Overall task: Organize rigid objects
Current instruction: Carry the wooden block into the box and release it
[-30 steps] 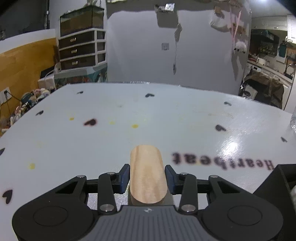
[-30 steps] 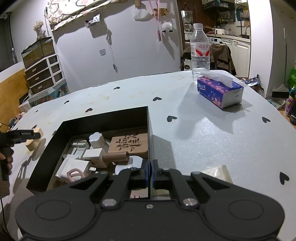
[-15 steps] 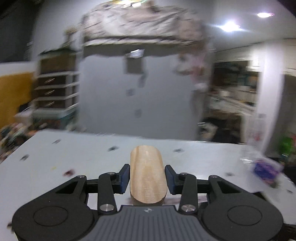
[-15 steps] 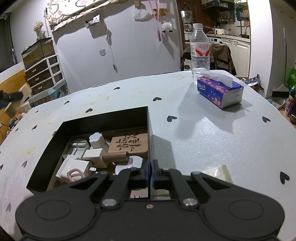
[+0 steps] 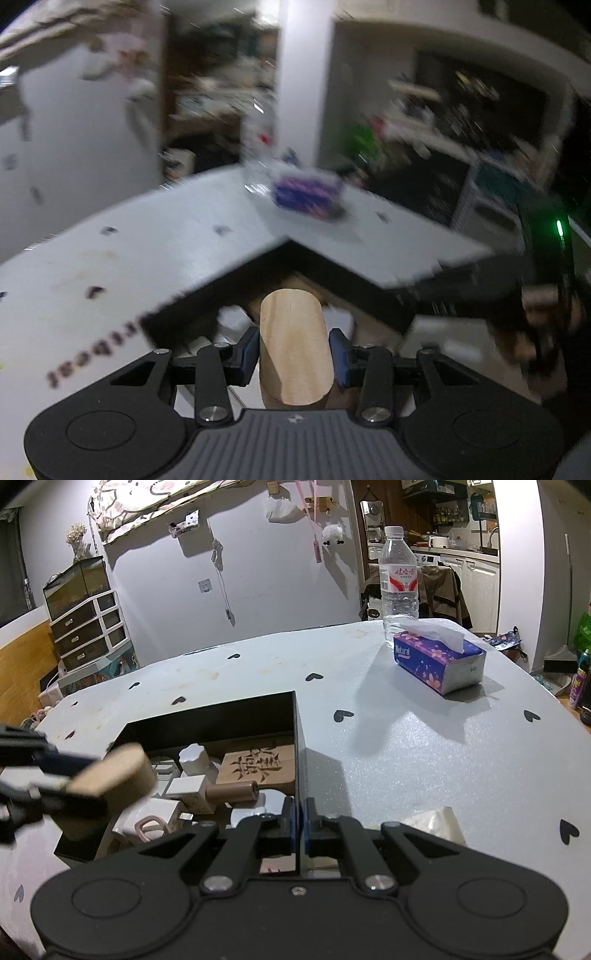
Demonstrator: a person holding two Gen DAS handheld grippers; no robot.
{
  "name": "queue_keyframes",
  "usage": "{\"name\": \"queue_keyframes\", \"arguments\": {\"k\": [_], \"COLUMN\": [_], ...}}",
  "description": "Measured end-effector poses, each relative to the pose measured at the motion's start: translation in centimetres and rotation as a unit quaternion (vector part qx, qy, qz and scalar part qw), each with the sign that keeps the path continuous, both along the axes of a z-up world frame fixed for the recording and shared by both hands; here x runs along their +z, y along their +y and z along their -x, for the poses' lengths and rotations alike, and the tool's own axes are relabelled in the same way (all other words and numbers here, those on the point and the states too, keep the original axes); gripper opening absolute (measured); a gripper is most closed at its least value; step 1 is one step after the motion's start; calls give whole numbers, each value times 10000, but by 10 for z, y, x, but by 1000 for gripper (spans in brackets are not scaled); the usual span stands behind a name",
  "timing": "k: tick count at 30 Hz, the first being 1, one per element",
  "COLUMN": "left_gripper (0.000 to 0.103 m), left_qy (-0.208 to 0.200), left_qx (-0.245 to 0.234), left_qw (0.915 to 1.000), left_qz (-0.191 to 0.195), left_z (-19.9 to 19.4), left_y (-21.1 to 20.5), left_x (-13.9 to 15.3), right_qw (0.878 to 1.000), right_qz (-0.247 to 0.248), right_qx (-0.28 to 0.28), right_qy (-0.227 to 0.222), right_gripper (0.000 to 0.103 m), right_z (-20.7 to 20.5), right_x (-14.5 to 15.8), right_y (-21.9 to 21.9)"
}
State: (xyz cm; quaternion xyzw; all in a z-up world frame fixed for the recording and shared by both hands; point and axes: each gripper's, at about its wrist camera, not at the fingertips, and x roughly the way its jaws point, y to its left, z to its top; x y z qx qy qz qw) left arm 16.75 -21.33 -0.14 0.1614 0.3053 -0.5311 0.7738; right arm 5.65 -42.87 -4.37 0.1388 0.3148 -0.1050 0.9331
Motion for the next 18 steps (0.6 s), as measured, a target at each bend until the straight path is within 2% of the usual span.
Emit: {"name": "queue_keyframes", "arguments": {"k": [7, 12, 16, 18], "left_gripper": [42, 42, 42, 42], "left_qy": [196, -27, 5, 81], "left_qx": [-792, -1439, -1835, -1923], "left_qw": [9948, 9838, 9760, 9748], "left_qz": [-605, -1069, -1175, -1131], "left_z": [-14, -13, -16, -20], "left_y": [-7, -13, -13, -14], "left_x": [-18, -17, -16, -17], "right_qw": [10000, 10000, 10000, 10000], "right_qz": [7, 10, 13, 8], "right_qx": [-3, -29, -30, -27], "right_qy": [4, 10, 14, 10], "right_gripper": [4, 4, 4, 4], "right_z": [0, 0, 0, 0], "right_x": [0, 0, 0, 0], "right_y": [0, 1, 1, 1]}}
